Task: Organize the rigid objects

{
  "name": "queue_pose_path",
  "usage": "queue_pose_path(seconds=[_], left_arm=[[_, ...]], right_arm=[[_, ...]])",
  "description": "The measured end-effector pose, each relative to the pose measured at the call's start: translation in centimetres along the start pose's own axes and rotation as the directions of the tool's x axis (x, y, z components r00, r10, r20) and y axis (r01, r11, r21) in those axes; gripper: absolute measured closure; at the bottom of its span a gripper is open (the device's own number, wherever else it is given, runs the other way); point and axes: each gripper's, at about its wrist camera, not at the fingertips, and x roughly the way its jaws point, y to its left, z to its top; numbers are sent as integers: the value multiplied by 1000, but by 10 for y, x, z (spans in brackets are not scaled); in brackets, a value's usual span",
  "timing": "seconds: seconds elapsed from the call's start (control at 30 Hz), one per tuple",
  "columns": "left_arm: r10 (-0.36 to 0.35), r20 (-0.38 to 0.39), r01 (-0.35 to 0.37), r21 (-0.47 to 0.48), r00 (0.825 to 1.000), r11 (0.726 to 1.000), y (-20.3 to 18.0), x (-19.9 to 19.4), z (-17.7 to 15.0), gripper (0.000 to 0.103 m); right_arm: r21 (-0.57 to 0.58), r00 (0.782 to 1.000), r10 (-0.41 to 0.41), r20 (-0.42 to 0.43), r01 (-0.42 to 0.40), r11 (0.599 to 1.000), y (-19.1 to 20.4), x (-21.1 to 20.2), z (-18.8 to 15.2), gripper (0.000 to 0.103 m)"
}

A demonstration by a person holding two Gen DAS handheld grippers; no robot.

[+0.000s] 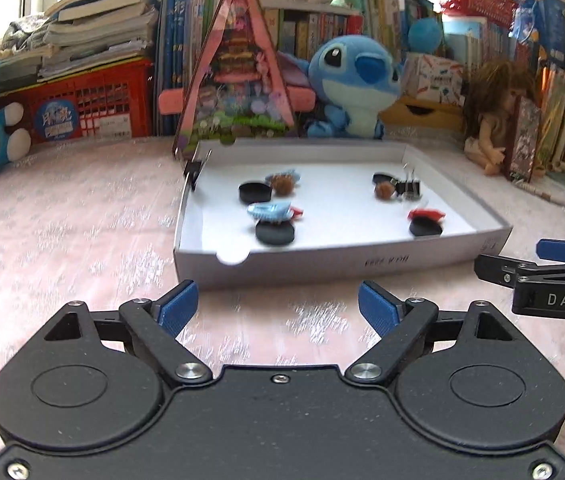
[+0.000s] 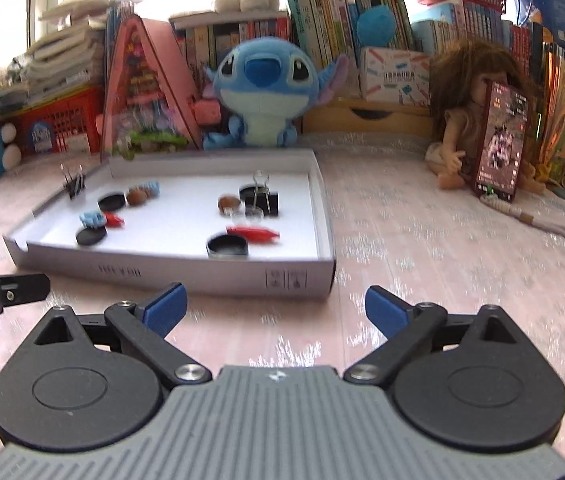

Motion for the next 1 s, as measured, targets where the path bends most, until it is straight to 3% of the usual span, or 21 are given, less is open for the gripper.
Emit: queue_pose_path(seconds=[0.4,1.0], left_arm=[[70,-58,-71,-22,996,997,6,17,-10,15],[108,-86,-109,-12,990,994,4,28,-8,0]], right_arm=[[-34,997,-18,-79,15,999,6,14,-7,1],[-19,992,22,-128,-25,1000,7,21,-6,0]])
